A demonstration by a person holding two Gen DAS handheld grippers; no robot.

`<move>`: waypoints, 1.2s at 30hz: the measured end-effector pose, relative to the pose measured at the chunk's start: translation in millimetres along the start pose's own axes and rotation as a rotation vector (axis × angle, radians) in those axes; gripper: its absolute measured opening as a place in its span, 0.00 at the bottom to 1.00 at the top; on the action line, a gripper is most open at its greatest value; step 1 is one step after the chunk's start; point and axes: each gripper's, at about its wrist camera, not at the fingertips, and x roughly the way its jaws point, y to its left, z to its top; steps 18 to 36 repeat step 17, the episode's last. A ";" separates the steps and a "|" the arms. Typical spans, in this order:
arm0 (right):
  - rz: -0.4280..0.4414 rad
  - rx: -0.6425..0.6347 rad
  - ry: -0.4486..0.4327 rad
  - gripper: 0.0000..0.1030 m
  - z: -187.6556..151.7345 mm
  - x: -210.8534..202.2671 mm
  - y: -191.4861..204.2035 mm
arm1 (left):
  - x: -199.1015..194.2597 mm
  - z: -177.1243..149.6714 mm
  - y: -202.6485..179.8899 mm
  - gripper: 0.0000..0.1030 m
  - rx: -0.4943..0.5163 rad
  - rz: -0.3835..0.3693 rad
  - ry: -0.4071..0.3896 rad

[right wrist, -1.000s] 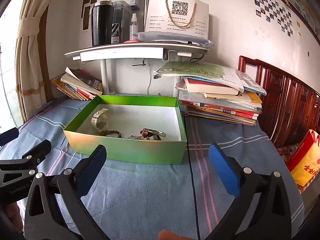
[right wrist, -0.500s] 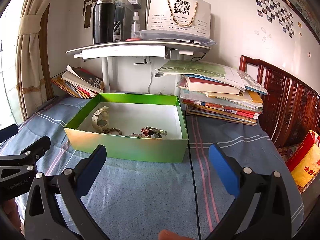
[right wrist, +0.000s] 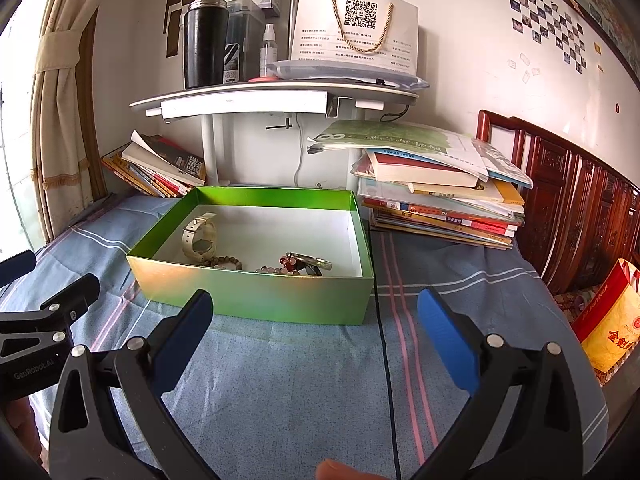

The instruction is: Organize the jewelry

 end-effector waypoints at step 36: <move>-0.001 0.006 0.005 0.97 -0.8 1.0 -0.7 | 0.4 -2.1 -3.7 0.96 0.010 -0.002 0.009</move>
